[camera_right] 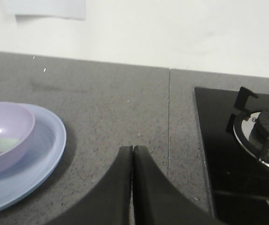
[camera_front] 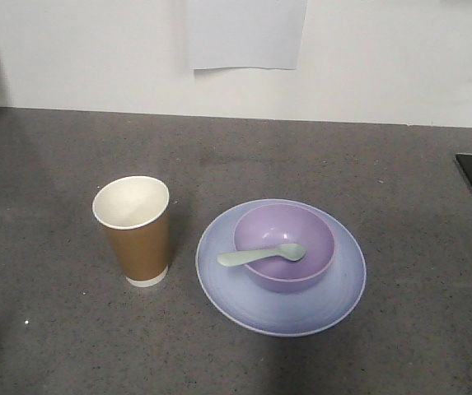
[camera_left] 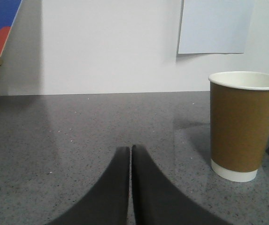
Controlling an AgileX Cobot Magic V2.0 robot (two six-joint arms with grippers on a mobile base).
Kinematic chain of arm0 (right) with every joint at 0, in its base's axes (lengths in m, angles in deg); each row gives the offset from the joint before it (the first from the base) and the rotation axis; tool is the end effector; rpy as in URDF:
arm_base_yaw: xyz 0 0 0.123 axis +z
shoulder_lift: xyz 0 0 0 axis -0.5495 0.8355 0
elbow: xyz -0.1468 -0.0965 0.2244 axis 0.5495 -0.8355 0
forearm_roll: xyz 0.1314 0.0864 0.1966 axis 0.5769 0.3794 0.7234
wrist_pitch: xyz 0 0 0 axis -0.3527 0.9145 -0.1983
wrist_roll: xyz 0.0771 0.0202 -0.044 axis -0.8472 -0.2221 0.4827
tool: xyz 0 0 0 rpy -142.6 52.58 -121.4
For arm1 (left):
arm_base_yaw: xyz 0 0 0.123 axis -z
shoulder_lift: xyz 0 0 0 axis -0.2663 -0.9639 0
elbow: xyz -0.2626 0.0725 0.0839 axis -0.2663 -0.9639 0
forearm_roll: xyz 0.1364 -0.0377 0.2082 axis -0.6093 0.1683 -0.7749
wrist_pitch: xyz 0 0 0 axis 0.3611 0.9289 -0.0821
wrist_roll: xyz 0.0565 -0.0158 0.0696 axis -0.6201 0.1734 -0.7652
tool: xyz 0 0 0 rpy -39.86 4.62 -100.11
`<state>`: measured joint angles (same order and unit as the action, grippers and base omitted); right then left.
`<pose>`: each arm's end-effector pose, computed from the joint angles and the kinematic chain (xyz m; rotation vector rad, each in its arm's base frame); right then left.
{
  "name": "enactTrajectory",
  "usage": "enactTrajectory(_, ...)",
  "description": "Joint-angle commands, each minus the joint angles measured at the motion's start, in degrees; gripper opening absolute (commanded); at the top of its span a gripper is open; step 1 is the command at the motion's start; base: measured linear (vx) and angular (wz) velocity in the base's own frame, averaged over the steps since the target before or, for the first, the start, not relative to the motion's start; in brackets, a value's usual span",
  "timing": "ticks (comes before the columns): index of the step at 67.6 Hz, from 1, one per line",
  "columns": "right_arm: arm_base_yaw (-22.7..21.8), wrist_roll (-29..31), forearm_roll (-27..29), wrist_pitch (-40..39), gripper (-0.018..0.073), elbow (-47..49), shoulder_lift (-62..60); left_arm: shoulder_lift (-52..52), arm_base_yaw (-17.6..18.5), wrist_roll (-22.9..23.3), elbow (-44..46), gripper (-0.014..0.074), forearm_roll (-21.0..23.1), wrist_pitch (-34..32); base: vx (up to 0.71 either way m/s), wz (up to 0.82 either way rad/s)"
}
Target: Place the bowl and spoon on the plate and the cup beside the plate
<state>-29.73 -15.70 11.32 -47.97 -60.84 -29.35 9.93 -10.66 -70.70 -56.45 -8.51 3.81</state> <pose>0.0620 -0.0002 0.2957 -0.0381 1.8171 -0.0072 0.0565 -0.0046 0.1985 0.0131 1.5792 -0.1153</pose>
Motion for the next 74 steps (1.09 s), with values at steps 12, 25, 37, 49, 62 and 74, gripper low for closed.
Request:
enactTrajectory(12,-4.06,1.66,2.48,-15.50,-0.0010,-10.86,-11.51,0.83,-0.20,0.63,1.04,-0.0006,0.40,-3.80,0.00,0.00)
enactTrajectory(25,-5.23,1.42,2.66,-20.05,-0.0010,-17.01,-15.95,0.83,-0.20,0.63,1.04,-0.0006,0.40,-3.80,0.00,0.00)
enactTrajectory(37,-5.62,1.27,2.81,-24.53,-0.0010,-21.11,-15.95,0.83,-0.20,0.63,1.04,-0.0006,0.40,-3.80,0.00,0.00)
enactTrajectory(49,-5.56,1.23,3.33,-31.10,-0.0010,-25.58,-15.95,0.83,-0.20,0.63,1.04,-0.0006,0.40,-3.80,0.00,0.00)
enactTrajectory(62,-5.56,1.10,3.87,-33.64,-0.0010,-26.82,-15.95,0.83,-0.20,0.63,1.04,-0.0006,0.40,-3.80,0.00,0.00)
enactTrajectory(74,-5.56,1.10,3.99,-33.64,-0.0010,-26.82,-15.95,0.83,-0.20,0.63,1.04,-0.0006,0.40,-3.80,0.00,0.00)
